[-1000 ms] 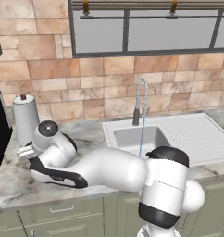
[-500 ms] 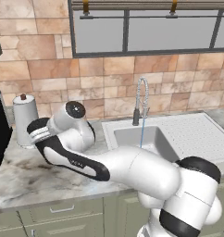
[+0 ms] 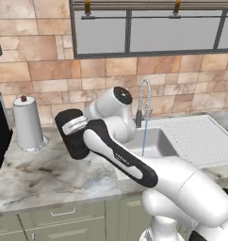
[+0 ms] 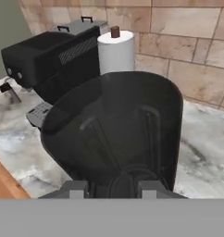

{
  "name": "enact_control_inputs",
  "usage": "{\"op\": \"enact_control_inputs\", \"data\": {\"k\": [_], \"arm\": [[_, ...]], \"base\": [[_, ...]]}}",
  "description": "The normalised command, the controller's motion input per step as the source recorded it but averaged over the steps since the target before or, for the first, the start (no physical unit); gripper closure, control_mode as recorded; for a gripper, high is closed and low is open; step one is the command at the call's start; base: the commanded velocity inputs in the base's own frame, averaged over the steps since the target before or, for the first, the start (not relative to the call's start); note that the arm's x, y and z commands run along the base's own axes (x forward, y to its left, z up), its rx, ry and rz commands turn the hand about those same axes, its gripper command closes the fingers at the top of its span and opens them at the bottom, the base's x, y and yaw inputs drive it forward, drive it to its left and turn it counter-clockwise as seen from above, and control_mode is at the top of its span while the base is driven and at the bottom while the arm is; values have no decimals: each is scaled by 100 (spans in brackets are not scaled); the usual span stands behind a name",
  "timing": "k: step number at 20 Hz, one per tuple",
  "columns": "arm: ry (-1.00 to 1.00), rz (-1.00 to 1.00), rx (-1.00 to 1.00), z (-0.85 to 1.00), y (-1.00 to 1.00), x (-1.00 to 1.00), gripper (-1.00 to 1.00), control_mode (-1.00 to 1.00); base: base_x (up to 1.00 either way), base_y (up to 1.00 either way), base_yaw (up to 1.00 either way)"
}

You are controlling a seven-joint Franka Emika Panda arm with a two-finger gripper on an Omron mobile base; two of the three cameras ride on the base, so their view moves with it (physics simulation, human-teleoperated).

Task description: Turn on the sink faucet and place the jug under the water for a few seconds to fill it up.

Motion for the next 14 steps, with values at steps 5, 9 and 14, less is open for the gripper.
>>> {"op": "enact_control_inputs", "data": {"k": [5,9,14], "arm": [[10,0,1,20,-100,-7,100,-100],[2,-4,3,2,-100,0,100,-100],[0,-1,5,-2,-100,8,100,-100]], "base": [[0,0,0],[0,0,0],[0,0,0]]}}
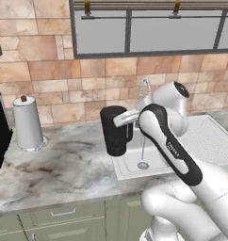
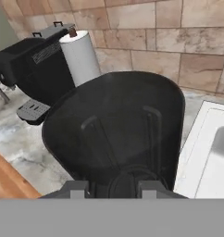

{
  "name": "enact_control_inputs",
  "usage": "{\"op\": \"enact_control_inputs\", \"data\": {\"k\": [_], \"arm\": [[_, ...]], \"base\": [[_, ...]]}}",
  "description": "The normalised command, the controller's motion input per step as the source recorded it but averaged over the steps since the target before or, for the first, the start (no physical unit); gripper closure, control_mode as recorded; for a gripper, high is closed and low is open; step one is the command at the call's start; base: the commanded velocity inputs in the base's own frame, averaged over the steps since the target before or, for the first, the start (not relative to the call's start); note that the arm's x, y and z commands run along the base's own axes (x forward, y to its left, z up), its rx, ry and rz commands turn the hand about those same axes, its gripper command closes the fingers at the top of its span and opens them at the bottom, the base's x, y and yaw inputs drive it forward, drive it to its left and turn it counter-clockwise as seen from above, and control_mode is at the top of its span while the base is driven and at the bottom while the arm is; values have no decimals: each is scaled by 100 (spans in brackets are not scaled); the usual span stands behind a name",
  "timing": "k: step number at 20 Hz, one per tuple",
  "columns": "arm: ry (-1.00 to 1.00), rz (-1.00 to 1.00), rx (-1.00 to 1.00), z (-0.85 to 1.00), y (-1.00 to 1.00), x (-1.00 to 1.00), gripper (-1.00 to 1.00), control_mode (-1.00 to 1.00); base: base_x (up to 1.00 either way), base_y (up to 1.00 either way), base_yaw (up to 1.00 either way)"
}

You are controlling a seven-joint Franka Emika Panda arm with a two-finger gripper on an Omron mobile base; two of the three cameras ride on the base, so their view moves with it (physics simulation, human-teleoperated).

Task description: Turn on the sink faucet and place the jug under the water for a few seconds to fill it up.

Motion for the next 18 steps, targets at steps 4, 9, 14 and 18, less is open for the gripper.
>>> {"op": "enact_control_inputs", "data": {"k": [4,9,14,18], "arm": [[0,0,5,-20,-100,25,100,-100],[0,0,4,-27,-100,34,100,-100],[0,0,2,-40,-99,32,100,-100],[5,0,0,-43,-64,27,100,-100]], "base": [[0,0,0],[0,0,0],[0,0,0],[0,0,0]]}}
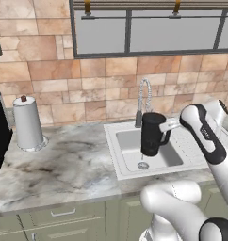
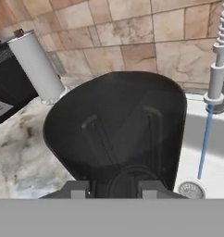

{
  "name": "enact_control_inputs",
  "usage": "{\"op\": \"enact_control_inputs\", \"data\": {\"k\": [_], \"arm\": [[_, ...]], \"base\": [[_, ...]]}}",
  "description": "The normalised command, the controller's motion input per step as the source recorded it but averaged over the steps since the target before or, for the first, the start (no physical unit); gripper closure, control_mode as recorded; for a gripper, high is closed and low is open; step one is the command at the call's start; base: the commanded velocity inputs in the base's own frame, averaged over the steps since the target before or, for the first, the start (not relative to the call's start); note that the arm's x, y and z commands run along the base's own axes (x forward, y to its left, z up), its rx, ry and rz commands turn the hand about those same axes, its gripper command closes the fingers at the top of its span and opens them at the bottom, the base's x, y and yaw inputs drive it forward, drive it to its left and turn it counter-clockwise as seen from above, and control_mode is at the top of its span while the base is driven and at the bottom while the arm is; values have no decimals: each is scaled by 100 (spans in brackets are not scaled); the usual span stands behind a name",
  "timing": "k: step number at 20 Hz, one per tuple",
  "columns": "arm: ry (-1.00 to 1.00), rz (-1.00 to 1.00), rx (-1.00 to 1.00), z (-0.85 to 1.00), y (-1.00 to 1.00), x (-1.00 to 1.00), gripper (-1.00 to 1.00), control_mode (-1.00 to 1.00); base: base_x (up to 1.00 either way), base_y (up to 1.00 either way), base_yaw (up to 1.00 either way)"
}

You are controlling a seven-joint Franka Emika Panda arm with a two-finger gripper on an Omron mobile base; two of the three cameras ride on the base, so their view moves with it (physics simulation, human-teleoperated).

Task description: Turn on the sink faucet and place the jug under the water for a few seconds to fill it up.

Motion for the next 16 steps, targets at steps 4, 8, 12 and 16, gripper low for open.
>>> {"op": "enact_control_inputs", "data": {"k": [4,8,12,16], "arm": [[8,2,0,-36,-9,15,100,-100],[5,4,0,-27,0,12,100,-100],[0,3,0,-7,-2,7,100,-100],[-4,0,0,-9,-16,1,100,-100]], "base": [[0,0,0],[0,0,0],[0,0,0],[0,0,0]]}}
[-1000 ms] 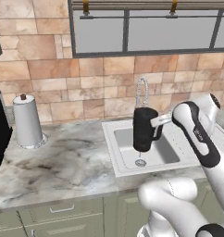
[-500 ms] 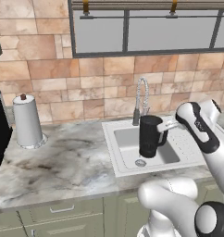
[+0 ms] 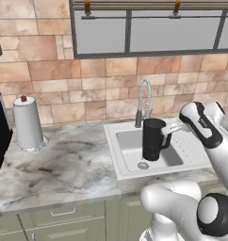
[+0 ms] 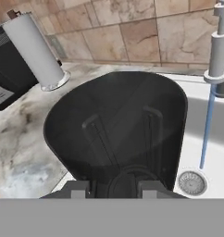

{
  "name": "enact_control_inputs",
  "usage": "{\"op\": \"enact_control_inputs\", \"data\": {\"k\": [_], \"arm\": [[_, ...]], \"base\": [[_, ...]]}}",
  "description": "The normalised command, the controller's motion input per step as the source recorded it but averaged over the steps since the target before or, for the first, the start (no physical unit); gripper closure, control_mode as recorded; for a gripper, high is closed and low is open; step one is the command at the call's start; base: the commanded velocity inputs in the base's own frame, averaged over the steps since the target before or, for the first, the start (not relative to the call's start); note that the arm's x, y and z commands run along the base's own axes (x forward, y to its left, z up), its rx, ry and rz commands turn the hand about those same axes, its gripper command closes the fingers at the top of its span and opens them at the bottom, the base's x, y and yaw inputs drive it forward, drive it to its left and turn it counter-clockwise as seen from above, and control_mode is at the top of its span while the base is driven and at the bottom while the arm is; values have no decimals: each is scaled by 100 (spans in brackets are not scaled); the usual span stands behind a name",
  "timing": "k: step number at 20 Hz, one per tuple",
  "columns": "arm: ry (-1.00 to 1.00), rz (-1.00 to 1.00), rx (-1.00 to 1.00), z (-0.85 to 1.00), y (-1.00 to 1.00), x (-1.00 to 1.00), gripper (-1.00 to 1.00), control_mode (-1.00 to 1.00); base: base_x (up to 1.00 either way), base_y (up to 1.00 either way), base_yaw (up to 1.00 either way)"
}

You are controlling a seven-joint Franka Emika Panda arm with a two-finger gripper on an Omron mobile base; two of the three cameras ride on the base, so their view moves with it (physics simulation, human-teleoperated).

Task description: Turn on the sink faucet and place the jug under the water for a few seconds to fill it up.

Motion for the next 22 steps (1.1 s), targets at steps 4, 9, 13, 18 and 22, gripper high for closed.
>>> {"op": "enact_control_inputs", "data": {"k": [4,9,13,18,22], "arm": [[-7,0,0,-18,-28,0,100,-100],[-8,0,0,-18,-32,0,100,-100],[-1,0,0,-28,-14,6,100,-100],[1,0,0,-21,-8,26,100,-100],[3,0,0,-8,-10,39,100,-100]], "base": [[0,0,0],[0,0,0],[0,0,0],[0,0,0],[0,0,0]]}}
